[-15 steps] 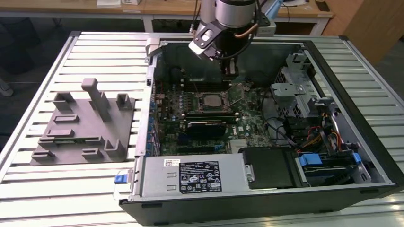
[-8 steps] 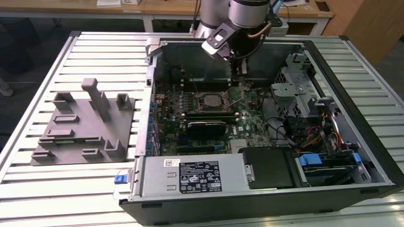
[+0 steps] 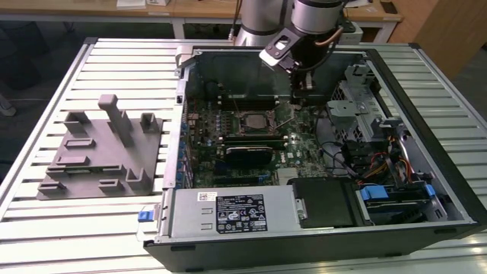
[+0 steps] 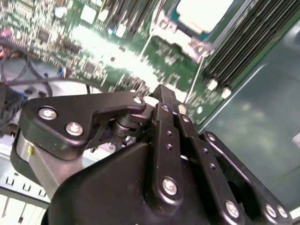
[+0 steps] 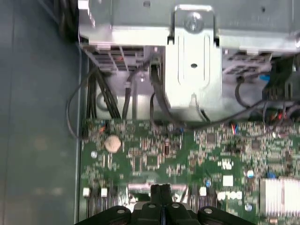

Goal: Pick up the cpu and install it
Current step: 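Close the cpu cover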

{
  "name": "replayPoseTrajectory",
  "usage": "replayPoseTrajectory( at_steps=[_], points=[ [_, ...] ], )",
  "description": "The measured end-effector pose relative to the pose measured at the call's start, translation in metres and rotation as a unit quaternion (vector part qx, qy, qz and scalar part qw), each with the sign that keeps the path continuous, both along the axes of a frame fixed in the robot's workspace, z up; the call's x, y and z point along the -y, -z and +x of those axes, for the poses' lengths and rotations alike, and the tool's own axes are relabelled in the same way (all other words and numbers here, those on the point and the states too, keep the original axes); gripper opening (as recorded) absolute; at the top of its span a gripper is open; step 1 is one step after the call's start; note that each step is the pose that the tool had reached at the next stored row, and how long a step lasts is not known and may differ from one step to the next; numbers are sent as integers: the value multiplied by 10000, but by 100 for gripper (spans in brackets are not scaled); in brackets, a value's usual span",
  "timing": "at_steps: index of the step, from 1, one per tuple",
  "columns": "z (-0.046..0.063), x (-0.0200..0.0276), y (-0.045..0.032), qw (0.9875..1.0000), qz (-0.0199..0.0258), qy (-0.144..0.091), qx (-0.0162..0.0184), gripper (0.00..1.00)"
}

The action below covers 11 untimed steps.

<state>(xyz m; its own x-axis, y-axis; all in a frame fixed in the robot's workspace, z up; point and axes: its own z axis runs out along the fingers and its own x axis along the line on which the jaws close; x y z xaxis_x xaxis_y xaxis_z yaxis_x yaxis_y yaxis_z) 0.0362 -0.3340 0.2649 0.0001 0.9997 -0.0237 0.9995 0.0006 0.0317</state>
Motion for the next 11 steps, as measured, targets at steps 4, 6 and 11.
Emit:
replayPoseTrajectory(
  at_steps=[4, 6, 11],
  points=[
    [143, 0, 0, 10000, 0, 0, -3, 11],
    [179, -1, 3, 10000, 1, -1, -3, 11],
    [208, 0, 77, 10000, 0, 0, -3, 11]
  ],
)
